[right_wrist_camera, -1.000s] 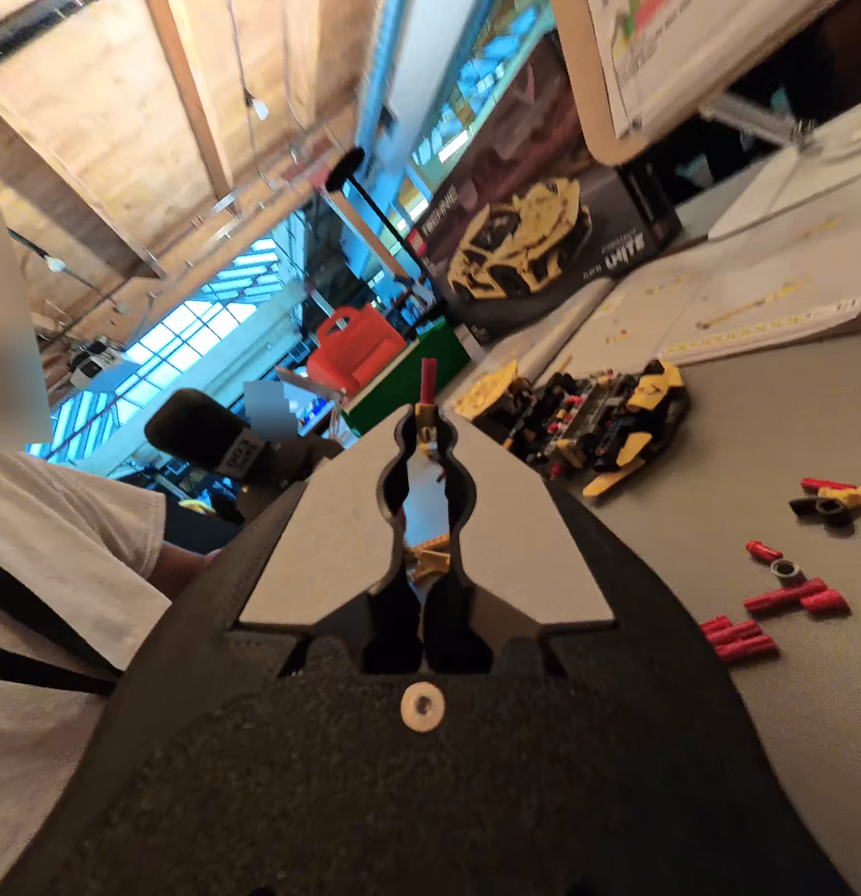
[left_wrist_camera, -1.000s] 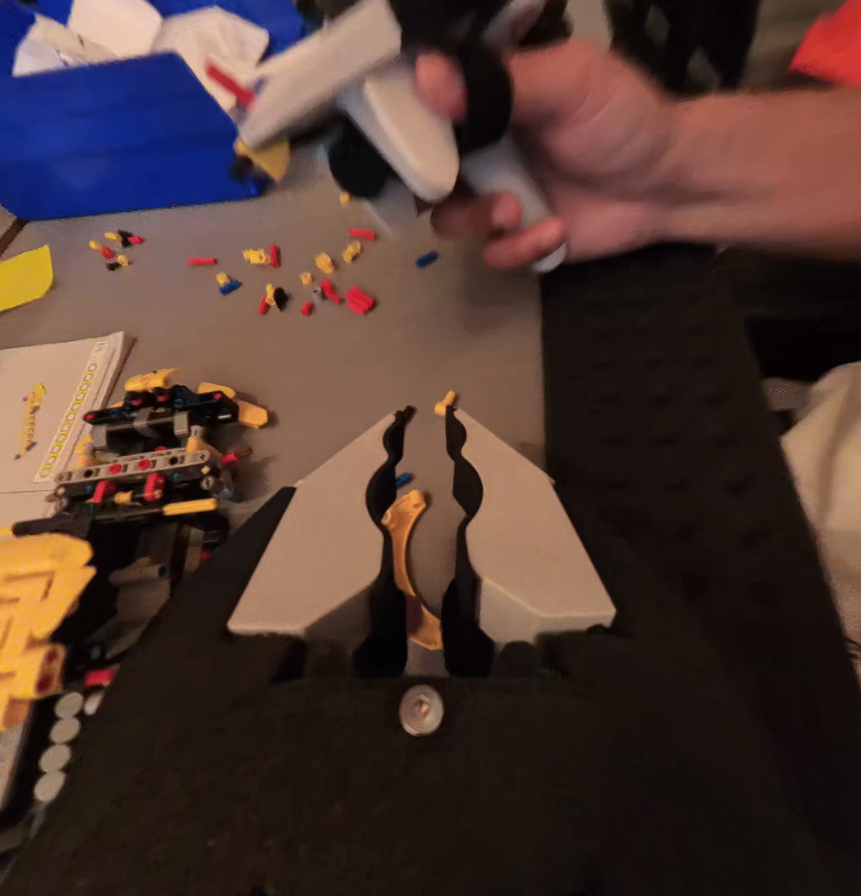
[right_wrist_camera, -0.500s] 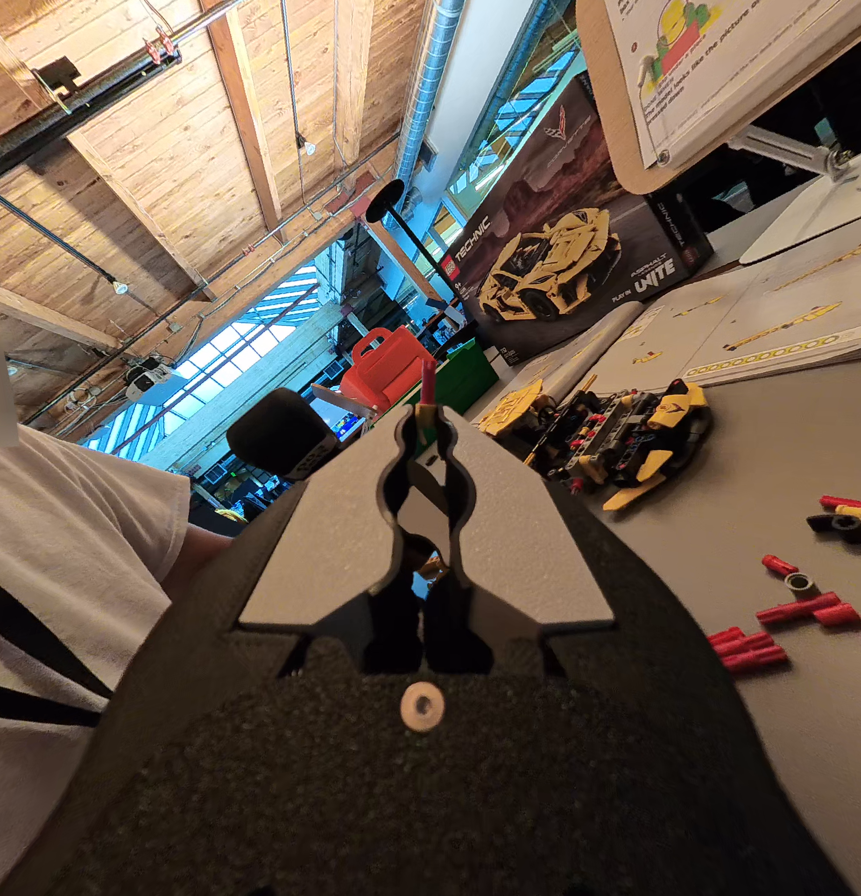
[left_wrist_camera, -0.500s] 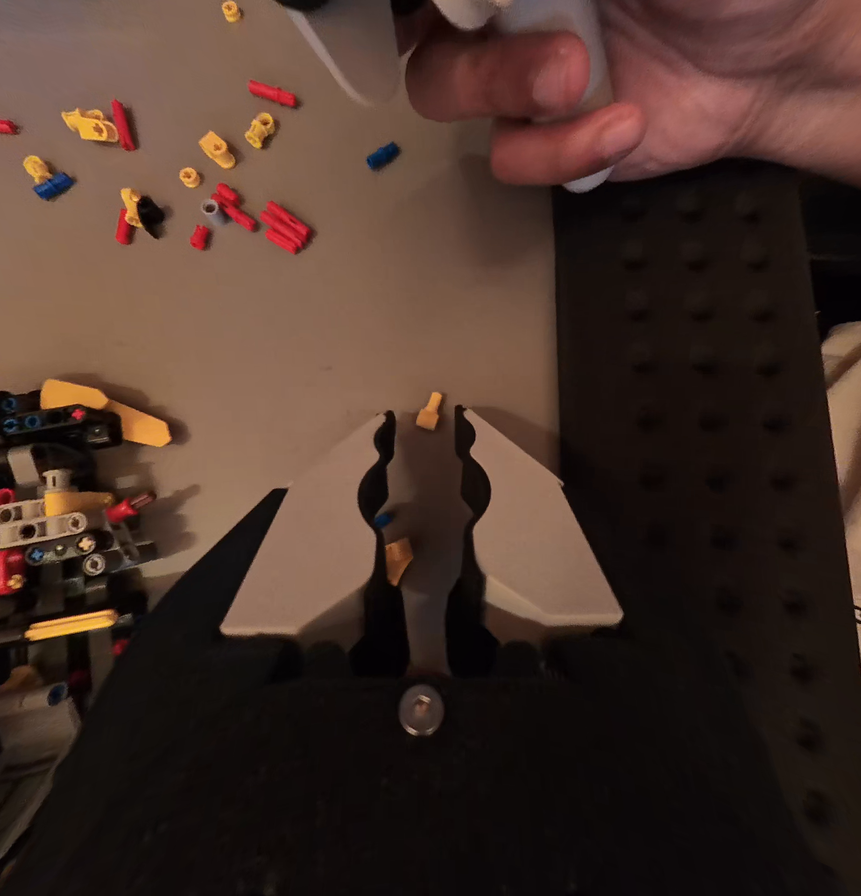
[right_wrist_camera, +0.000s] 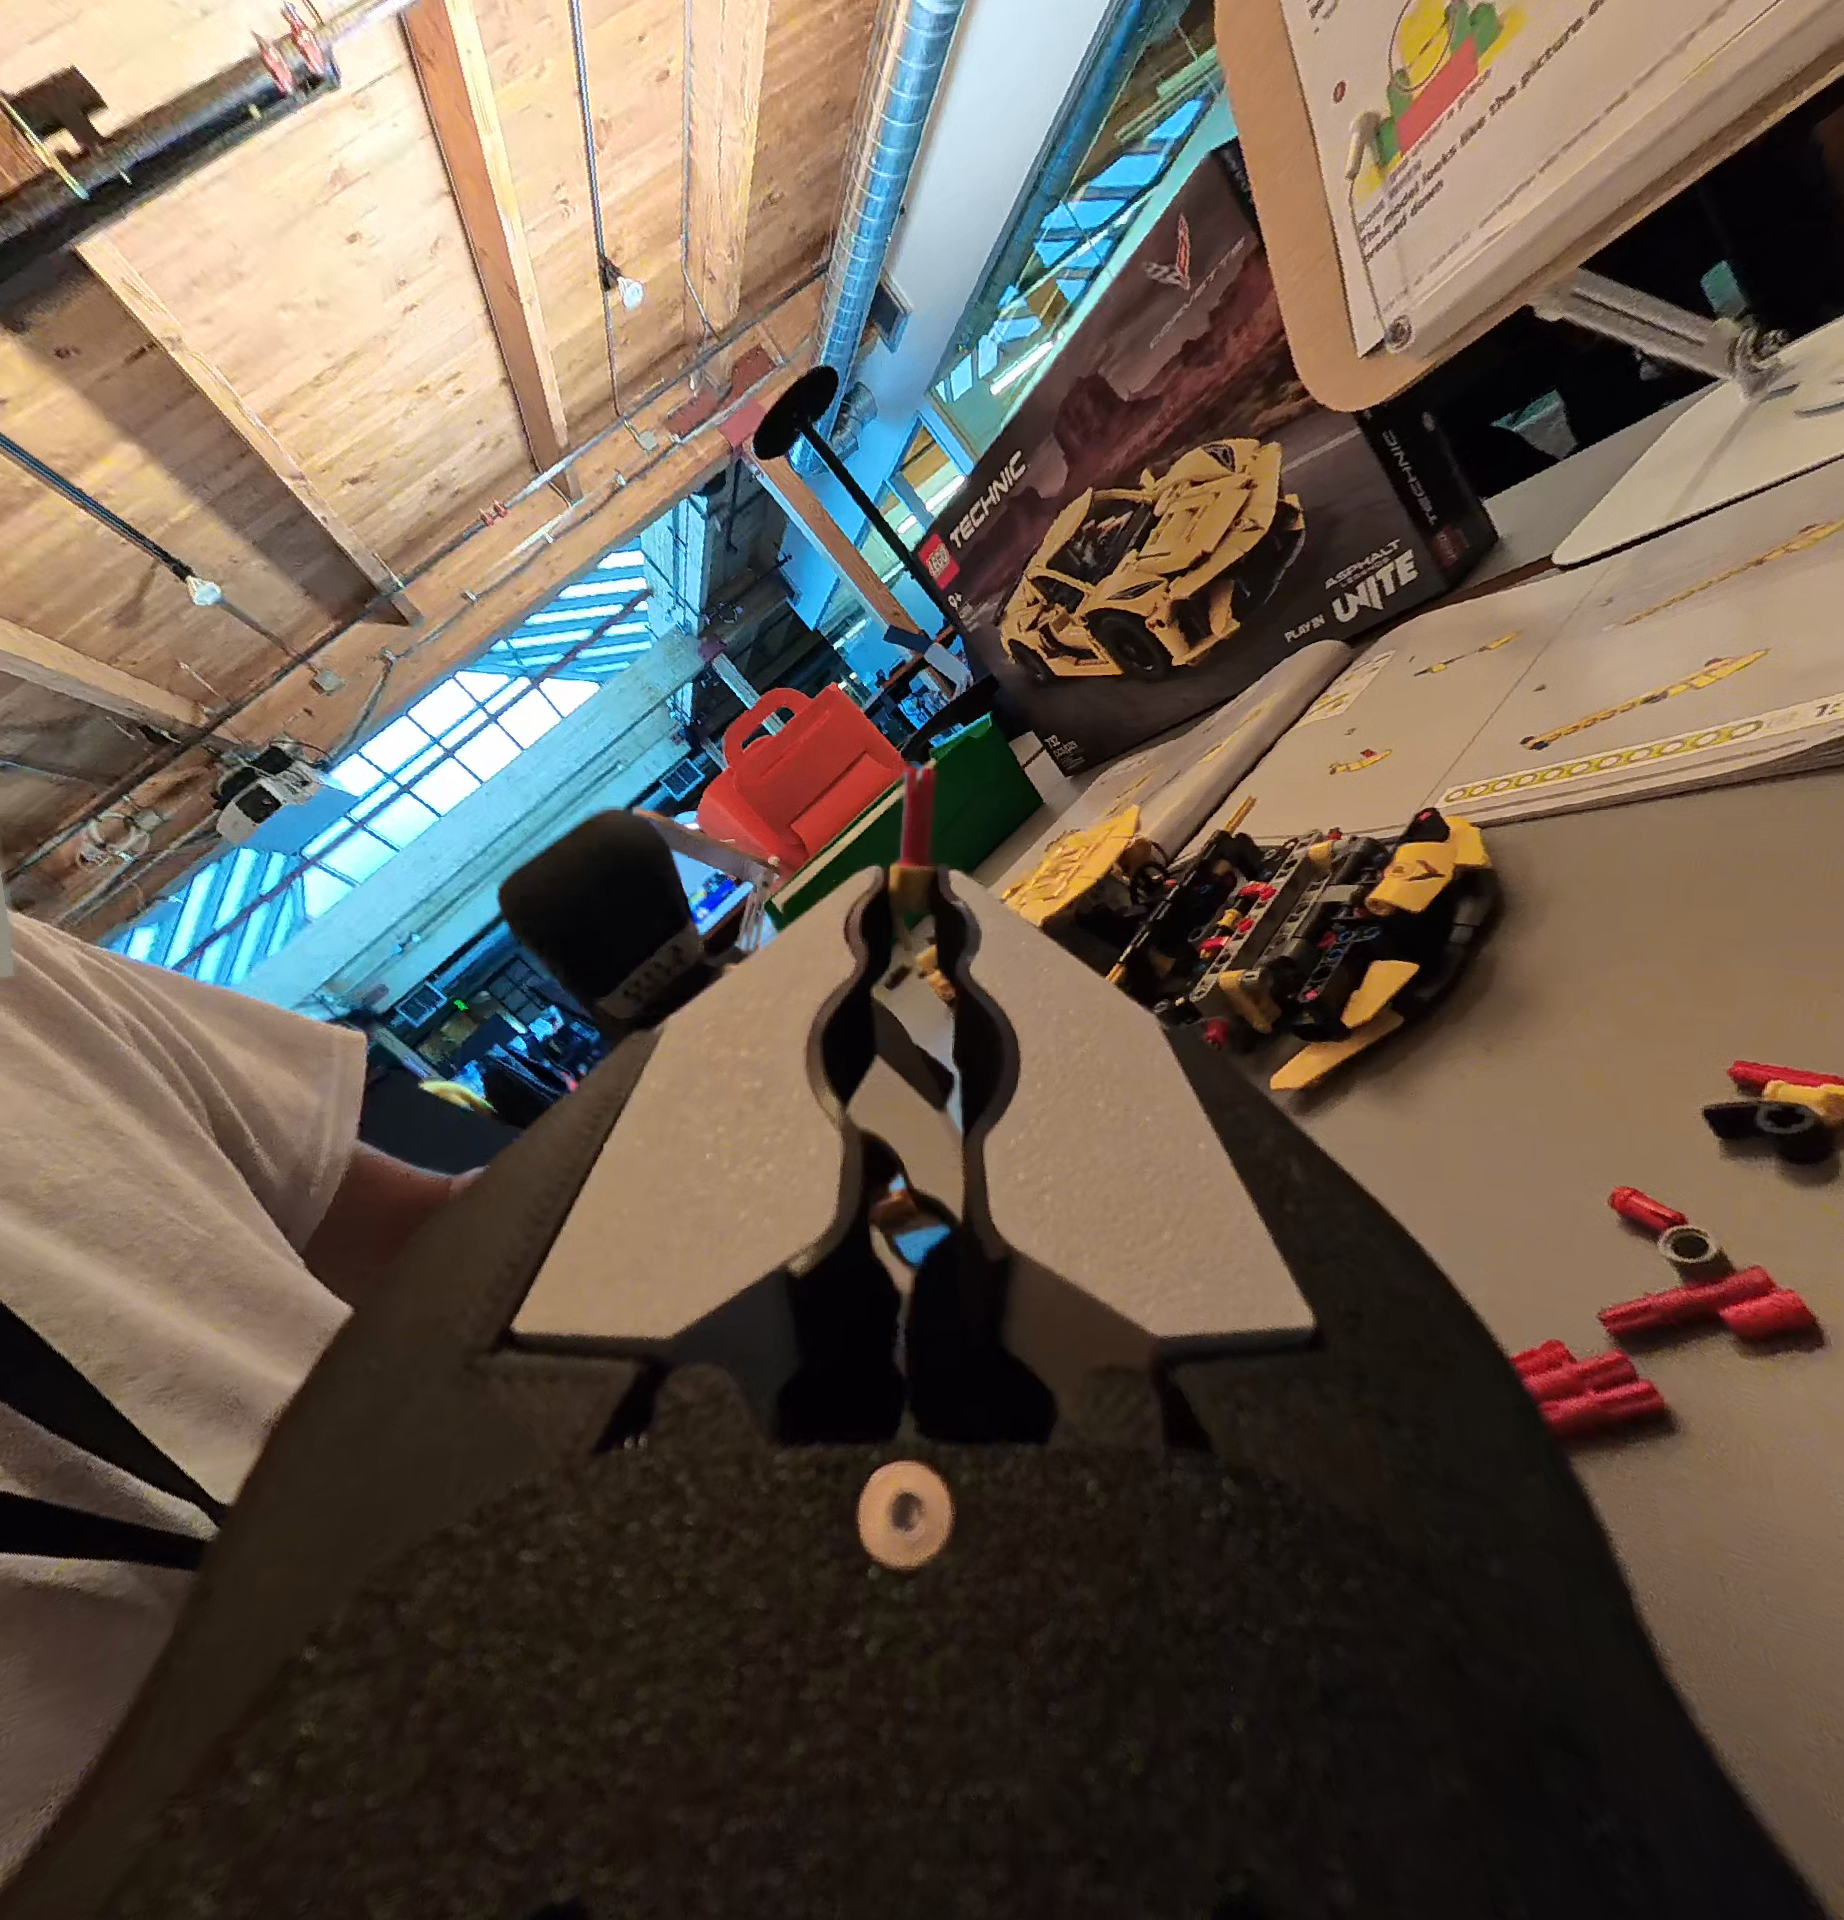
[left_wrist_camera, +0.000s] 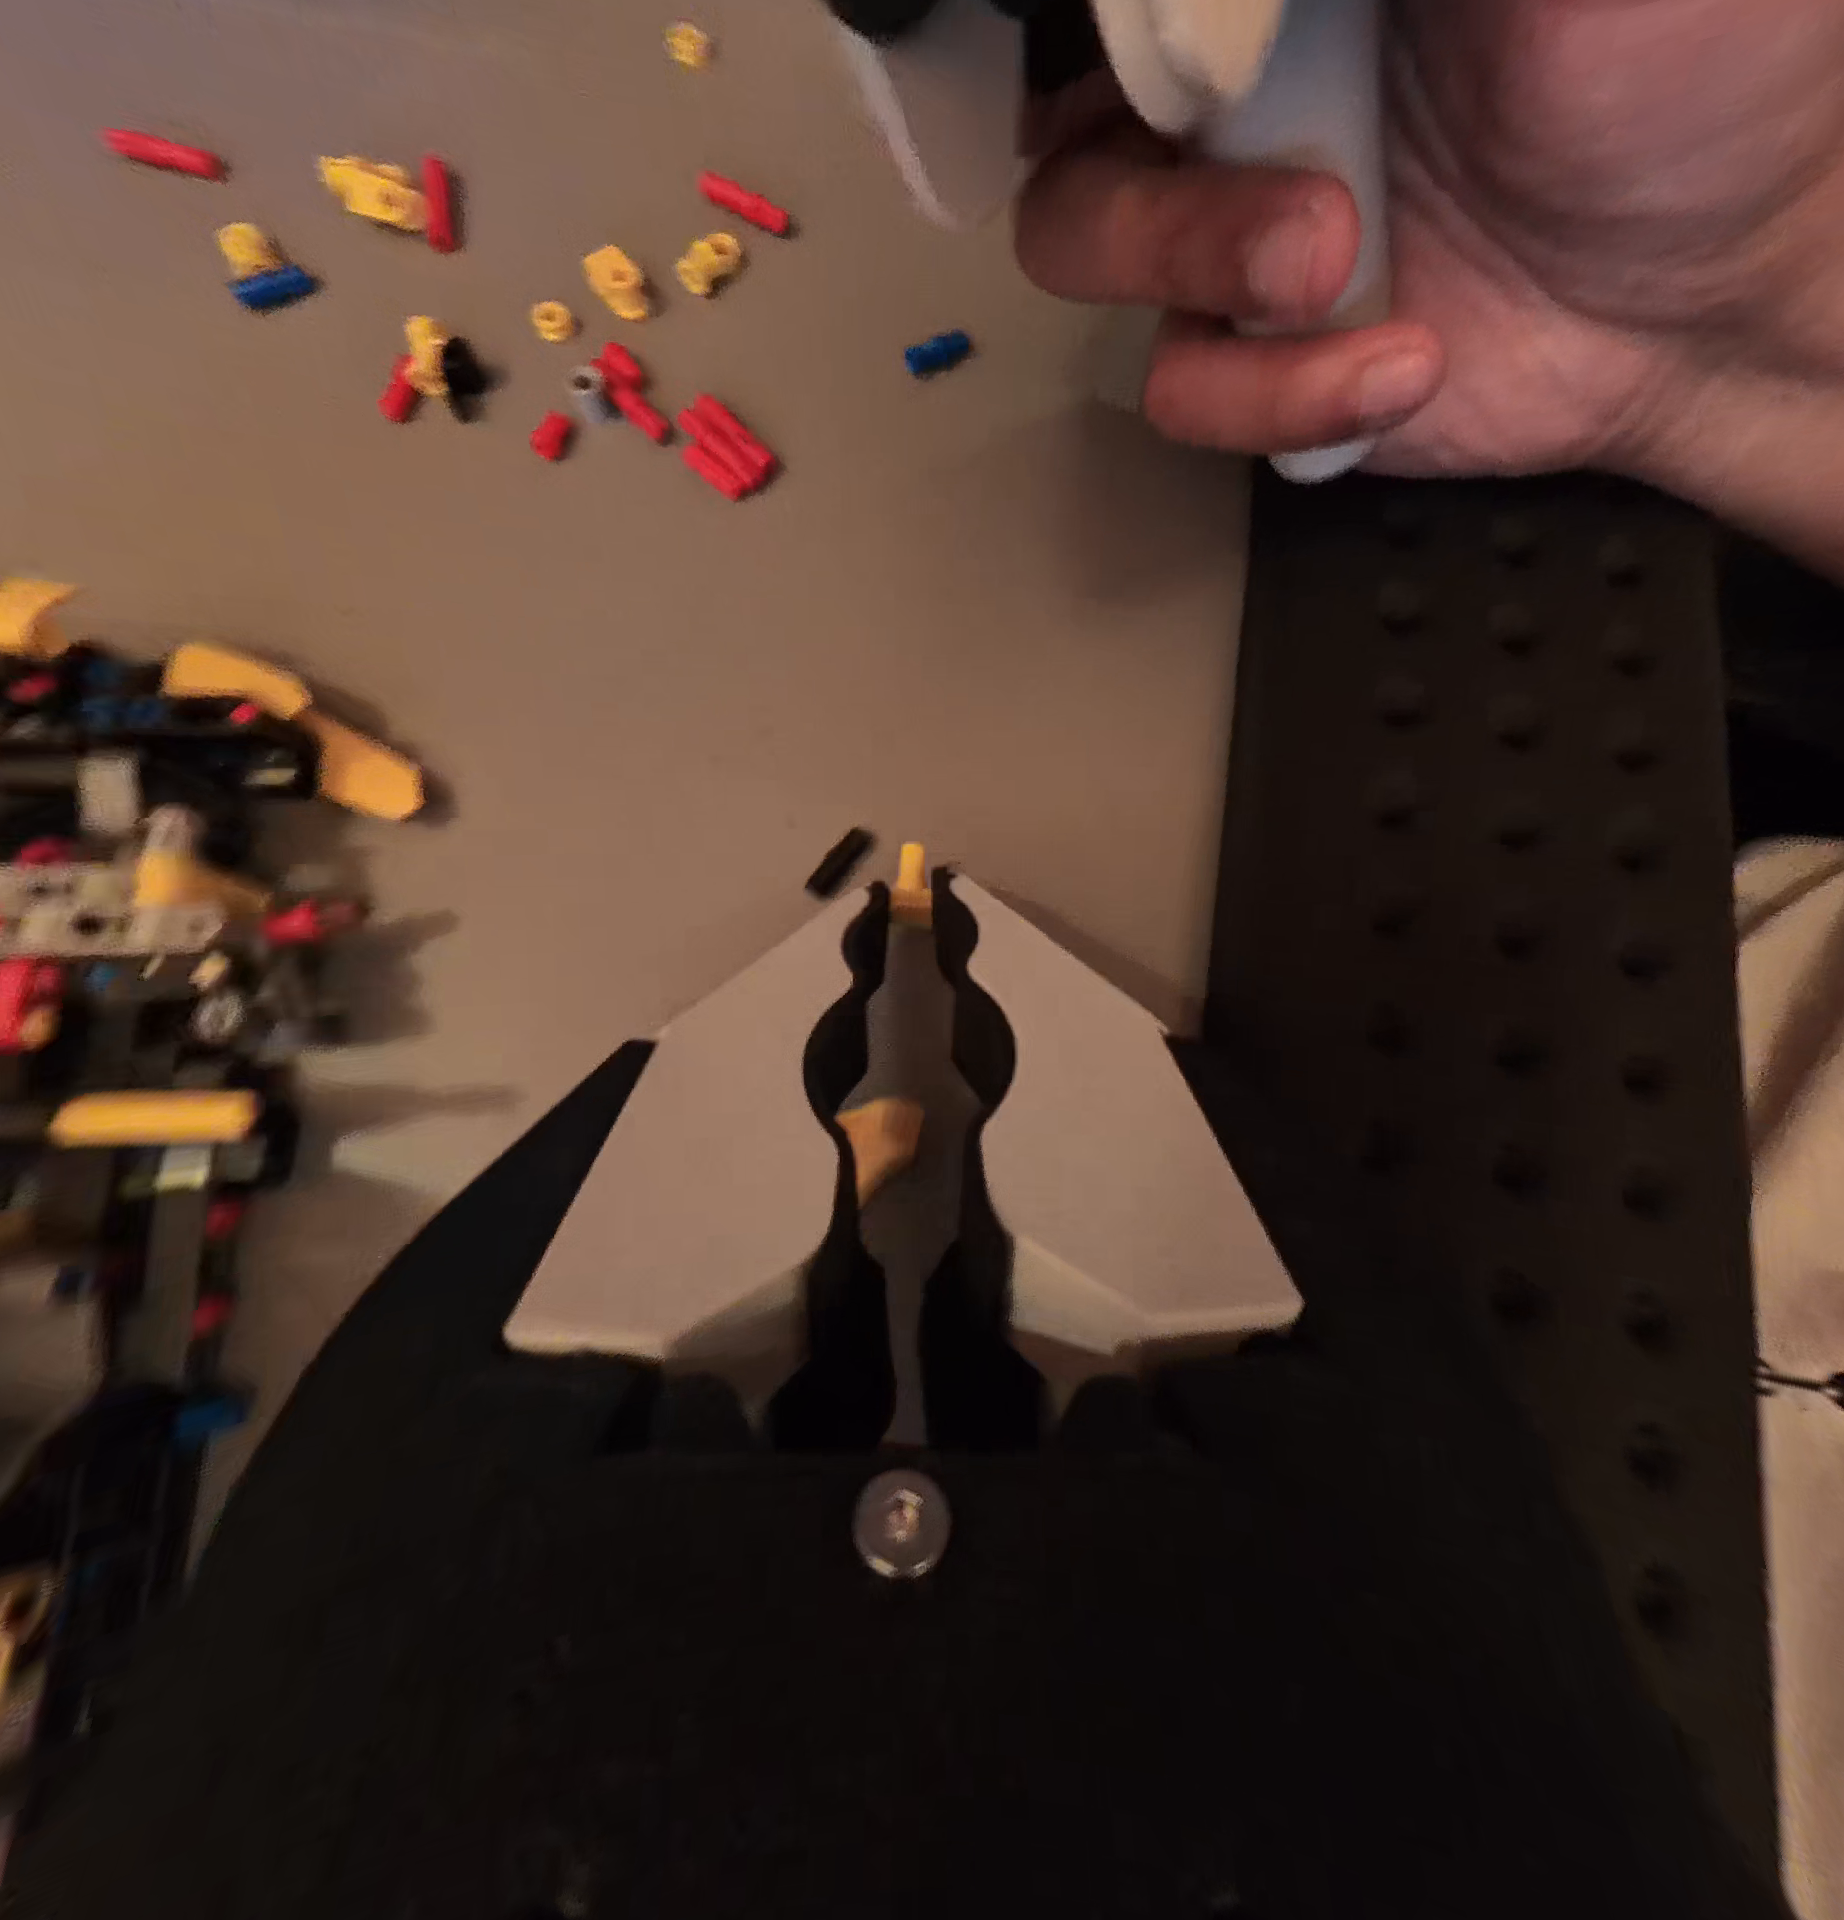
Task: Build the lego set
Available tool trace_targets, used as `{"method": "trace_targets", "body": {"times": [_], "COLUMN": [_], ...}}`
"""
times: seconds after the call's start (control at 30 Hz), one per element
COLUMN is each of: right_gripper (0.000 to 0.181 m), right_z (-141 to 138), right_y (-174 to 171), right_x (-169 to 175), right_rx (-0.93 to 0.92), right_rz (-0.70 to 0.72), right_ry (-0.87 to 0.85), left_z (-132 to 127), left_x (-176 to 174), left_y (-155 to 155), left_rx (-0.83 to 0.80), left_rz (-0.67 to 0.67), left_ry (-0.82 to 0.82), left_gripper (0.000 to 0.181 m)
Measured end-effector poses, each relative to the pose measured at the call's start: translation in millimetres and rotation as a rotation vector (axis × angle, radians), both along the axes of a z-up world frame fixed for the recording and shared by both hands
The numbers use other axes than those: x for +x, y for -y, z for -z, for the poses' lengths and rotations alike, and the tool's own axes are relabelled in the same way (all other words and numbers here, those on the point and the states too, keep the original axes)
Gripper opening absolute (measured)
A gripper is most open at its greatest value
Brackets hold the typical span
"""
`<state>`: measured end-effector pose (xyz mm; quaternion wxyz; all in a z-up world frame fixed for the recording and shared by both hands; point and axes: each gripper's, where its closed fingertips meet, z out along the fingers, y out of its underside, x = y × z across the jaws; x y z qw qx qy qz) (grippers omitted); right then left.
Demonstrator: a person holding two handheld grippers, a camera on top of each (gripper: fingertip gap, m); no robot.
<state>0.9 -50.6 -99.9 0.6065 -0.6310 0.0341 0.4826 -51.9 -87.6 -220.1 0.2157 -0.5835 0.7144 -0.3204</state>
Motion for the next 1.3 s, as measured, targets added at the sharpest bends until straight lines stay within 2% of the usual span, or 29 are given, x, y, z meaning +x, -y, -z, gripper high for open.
{"method": "trace_targets", "body": {"times": [0.1,0.2,0.27,0.33,0.4,0.47,0.6,0.73,0.8,0.87,0.93,1.13,1.3], "right_gripper": [0.006,0.006,0.006,0.006,0.006,0.006,0.006,0.006,0.006,0.006,0.006,0.006,0.006], "right_z": [5,11,14,16,19,21,28,30,30,30,29,31,33], "right_y": [-3,-5,-6,-7,-9,-11,-13,-12,-12,-12,-12,-12,-13], "right_x": [-10,-21,-27,-31,-33,-35,-42,-47,-47,-45,-45,-47,-49], "right_rx": [-0.017,-0.033,-0.036,-0.046,-0.054,-0.065,-0.084,-0.081,-0.082,-0.083,-0.083,-0.091,-0.094], "right_rz": [-0.007,-0.024,-0.035,-0.046,-0.054,-0.059,-0.069,-0.075,-0.077,-0.076,-0.079,-0.090,-0.093], "right_ry": [0.076,0.152,0.191,0.210,0.225,0.238,0.300,0.336,0.332,0.323,0.312,0.317,0.330], "left_z": [-14,-21,-19,-12,-7,-3,10,10,7,2,0,-1,9], "left_x": [-28,-83,-133,-177,-202,-213,-220,-213,-205,-194,-193,-206,-202], "left_y": [-21,-55,-86,-101,-111,-115,-120,-117,-107,-87,-77,-90,-102], "left_rx": [-0.067,0.002,0.076,0.072,0.022,-0.037,-0.059,-0.127,-0.201,-0.320,-0.356,-0.180,-0.114], "left_rz": [-0.158,-0.374,-0.569,-0.701,-0.808,-0.876,-0.933,-0.959,-0.934,-0.852,-0.797,-0.733,-0.887], "left_ry": [0.011,-0.013,-0.055,-0.109,-0.107,-0.095,-0.125,-0.105,-0.090,-0.062,-0.054,-0.076,-0.142], "left_gripper": [0.007,0.008,0.008,0.008,0.008,0.008,0.008,0.012,0.027,0.029,0.030,0.033,0.037]}}
